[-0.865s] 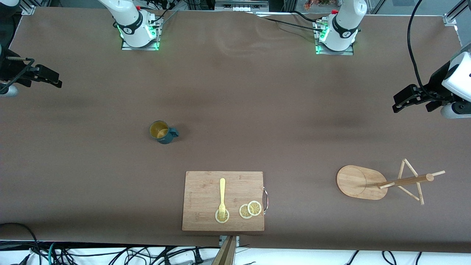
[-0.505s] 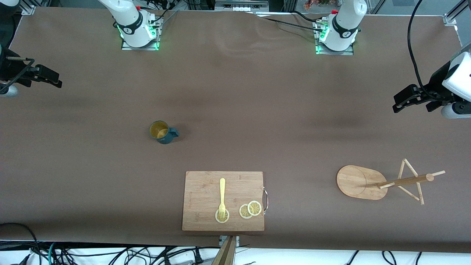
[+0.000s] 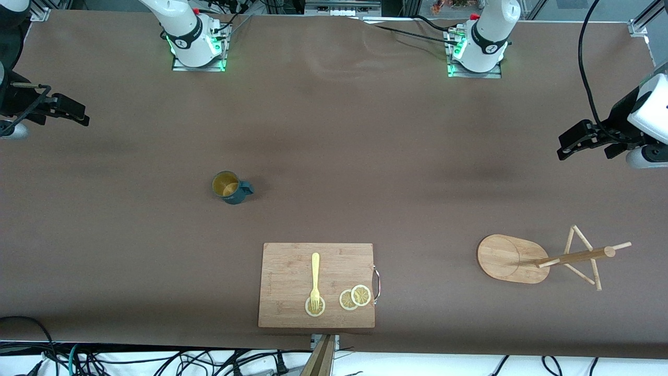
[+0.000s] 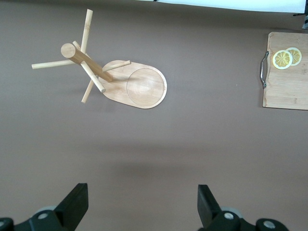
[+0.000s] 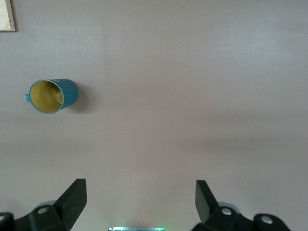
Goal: Pass cup and hang on rack
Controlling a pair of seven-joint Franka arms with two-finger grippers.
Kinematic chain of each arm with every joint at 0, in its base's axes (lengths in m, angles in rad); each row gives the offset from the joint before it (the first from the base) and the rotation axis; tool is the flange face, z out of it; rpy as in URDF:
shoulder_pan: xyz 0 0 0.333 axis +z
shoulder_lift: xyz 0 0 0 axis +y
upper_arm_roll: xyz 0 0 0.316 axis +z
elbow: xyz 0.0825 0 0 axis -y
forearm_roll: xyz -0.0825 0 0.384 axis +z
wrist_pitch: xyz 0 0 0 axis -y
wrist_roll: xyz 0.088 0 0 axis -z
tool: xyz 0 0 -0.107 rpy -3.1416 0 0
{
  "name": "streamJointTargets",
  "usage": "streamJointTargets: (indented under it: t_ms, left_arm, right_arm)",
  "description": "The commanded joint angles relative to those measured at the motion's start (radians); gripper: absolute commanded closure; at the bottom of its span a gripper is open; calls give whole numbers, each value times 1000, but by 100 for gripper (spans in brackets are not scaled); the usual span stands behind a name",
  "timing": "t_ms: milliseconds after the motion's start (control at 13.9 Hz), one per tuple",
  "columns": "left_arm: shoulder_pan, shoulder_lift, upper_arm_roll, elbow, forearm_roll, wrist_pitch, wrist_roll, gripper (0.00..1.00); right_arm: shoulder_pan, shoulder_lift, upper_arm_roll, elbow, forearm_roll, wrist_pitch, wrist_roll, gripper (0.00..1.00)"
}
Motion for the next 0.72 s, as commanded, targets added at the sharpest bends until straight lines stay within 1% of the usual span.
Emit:
streamJointTargets:
  t_ms: [0,649]
  left_arm:
    - [-4,8,2,26,23,-7,4,0]
    - [-4,9,2,26,22,-7,4,0]
  right_arm:
    - [4,13,11,37,-8,-44,3,0]
    - [6,16,10,42,3,-60,3,0]
